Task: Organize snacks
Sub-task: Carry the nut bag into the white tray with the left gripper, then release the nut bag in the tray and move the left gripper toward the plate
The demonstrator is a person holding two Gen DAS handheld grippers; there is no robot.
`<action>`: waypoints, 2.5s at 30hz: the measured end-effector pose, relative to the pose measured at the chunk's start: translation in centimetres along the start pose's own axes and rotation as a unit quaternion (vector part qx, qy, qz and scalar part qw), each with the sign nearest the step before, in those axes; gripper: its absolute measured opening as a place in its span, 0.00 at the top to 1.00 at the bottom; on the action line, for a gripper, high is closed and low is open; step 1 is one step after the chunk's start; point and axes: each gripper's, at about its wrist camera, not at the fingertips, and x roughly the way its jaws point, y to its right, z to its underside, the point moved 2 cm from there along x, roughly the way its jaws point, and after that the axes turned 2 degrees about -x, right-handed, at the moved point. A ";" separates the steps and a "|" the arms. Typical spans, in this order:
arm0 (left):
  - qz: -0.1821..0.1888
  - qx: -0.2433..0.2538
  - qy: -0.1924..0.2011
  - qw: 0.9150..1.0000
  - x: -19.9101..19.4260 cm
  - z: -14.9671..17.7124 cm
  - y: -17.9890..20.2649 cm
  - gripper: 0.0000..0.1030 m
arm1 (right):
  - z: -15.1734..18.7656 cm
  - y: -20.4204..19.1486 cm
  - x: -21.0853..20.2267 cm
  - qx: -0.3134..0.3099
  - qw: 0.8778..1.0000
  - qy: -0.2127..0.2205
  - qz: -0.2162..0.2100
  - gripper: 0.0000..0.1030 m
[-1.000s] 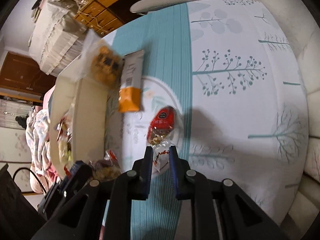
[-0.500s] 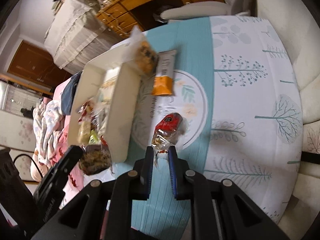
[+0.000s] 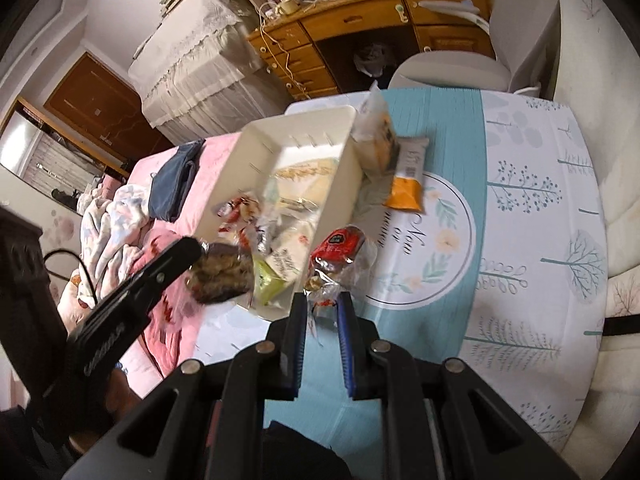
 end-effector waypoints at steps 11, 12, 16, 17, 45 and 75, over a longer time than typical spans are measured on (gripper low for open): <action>0.012 0.045 -0.026 0.999 0.7 -3.7 -5.0 0.88 | -0.2 -6.2 3.3 0.022 1.000 0.014 0.001 0.85; 0.012 0.050 -0.031 0.998 1.0 -4.0 -5.6 0.88 | -0.2 -6.7 3.7 0.022 1.000 0.015 0.004 0.85; 0.015 0.062 -0.048 0.997 1.8 -4.5 -7.4 0.88 | -0.1 -8.4 5.0 0.028 0.999 0.017 0.010 0.85; 0.014 0.066 -0.054 0.996 2.1 -4.6 -7.8 0.88 | 0.0 -8.8 5.4 0.030 0.999 0.018 0.011 0.85; 0.105 0.278 -0.144 0.944 4.6 -8.1 -5.3 0.28 | 3.4 -8.2 6.5 0.171 0.981 0.065 0.064 0.65; 0.169 0.542 -0.240 0.788 15.8 -11.8 10.0 0.01 | -2.5 3.3 9.4 0.094 0.975 0.123 0.158 0.31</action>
